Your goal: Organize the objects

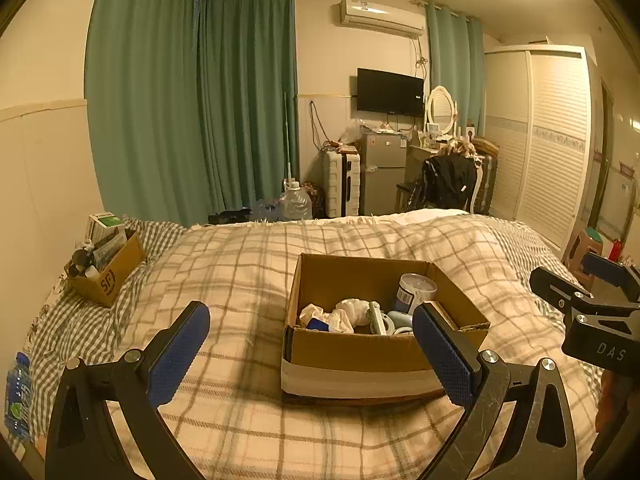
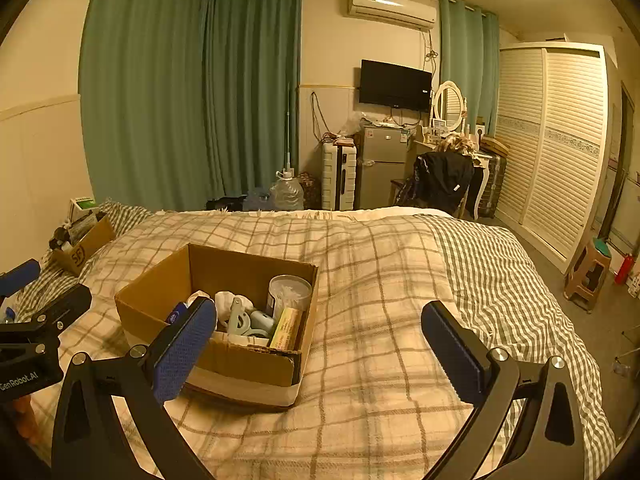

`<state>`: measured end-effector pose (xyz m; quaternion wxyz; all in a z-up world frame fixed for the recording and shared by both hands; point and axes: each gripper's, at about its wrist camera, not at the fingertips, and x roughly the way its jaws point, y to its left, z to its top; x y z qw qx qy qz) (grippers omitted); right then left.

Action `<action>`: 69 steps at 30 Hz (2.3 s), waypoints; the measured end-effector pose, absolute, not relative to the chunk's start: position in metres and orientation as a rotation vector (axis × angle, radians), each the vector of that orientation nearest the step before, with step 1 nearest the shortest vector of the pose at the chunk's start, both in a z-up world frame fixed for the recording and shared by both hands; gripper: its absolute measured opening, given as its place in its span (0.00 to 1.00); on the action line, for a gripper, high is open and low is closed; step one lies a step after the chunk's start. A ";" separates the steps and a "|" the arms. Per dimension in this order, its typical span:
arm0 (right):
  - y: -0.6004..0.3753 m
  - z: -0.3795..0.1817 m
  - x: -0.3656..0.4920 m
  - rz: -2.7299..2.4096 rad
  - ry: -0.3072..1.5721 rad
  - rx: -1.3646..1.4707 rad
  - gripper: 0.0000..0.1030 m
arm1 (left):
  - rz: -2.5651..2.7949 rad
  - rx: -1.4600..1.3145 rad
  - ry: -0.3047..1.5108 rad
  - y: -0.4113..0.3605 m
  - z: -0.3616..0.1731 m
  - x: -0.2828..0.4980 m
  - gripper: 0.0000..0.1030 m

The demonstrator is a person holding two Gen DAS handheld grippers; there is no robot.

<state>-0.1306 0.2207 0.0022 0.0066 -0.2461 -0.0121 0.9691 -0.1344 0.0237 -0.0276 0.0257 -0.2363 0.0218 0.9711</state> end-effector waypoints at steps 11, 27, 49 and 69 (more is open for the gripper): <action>0.220 0.000 -0.132 3.030 -0.028 -0.785 1.00 | 2.998 -0.728 0.058 0.025 -0.029 -0.134 1.00; 0.217 -0.001 -0.132 3.025 -0.031 -0.790 1.00 | 3.001 -0.751 0.060 0.025 -0.032 -0.134 1.00; 0.216 -0.002 -0.132 3.026 -0.027 -0.793 1.00 | 2.991 -0.760 0.062 0.026 -0.034 -0.134 1.00; 0.214 -0.004 -0.131 3.021 -0.032 -0.806 1.00 | 2.989 -0.763 0.073 0.028 -0.034 -0.133 1.00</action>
